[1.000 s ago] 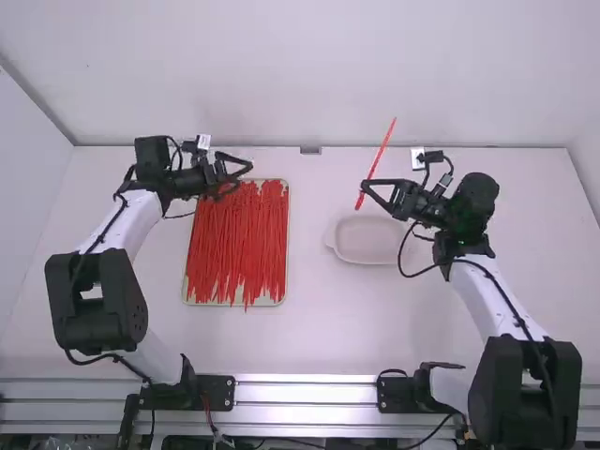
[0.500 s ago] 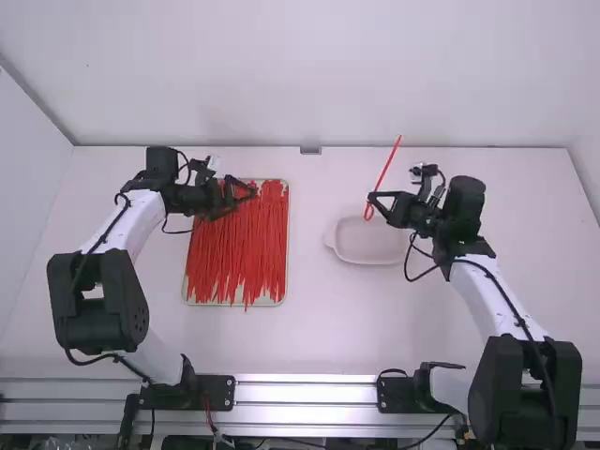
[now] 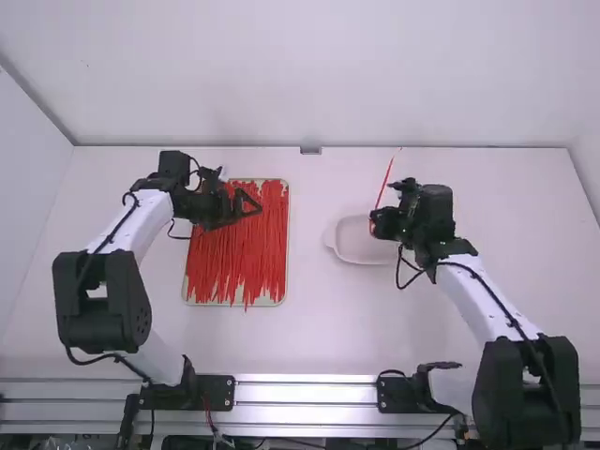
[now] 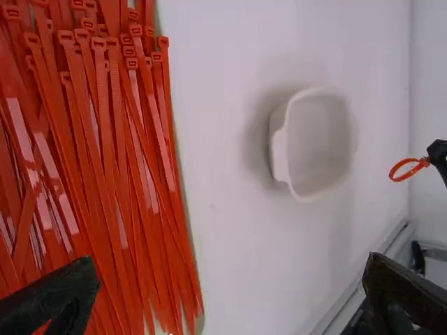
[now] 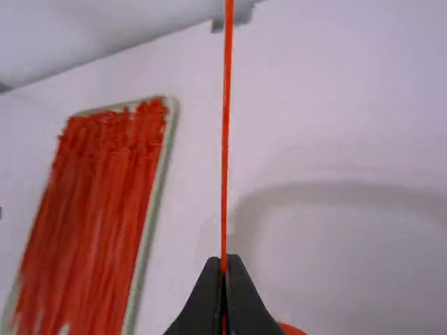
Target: Fasten the cable tie
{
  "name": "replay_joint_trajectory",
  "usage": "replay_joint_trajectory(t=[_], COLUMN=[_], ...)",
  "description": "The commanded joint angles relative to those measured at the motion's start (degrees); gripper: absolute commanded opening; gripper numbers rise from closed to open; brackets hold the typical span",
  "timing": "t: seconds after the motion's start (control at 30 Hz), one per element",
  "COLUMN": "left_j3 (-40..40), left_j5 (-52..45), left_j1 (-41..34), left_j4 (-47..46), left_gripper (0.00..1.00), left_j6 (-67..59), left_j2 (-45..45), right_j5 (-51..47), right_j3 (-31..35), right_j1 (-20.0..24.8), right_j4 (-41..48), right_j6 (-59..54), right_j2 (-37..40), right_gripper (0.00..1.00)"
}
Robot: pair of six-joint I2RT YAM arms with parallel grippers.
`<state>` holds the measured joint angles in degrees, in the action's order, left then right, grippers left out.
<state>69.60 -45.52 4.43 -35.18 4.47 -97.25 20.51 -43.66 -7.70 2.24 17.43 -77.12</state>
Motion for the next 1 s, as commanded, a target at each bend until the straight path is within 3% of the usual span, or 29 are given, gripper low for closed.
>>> replay_joint_trajectory(t=[0.0,0.27,0.7,0.97], left_j3=[1.3,1.2,1.2,1.2], left_j5=[1.5,1.6,-1.1,-3.5], left_j1=[-0.4,-0.7,-0.8,-0.8], left_j4=[-0.4,-0.4,-1.2,-1.3], left_gripper=[0.99,0.99,1.0,0.99], left_j6=[-1.3,-1.6,-5.8,-7.3], left_j2=[2.0,2.0,2.0,2.0], right_j5=[-9.4,-20.6,-18.4,-18.4], right_j3=[-1.2,-1.2,-1.3,-1.3], right_j1=[-1.7,-5.5,-5.0,-5.0], right_j4=[1.3,4.2,-2.0,-3.6], right_j6=[-1.0,-1.0,-1.0,-1.0], right_j2=[0.6,-0.3,-10.9,-12.1], right_gripper=[0.0,0.0,0.0,0.0])
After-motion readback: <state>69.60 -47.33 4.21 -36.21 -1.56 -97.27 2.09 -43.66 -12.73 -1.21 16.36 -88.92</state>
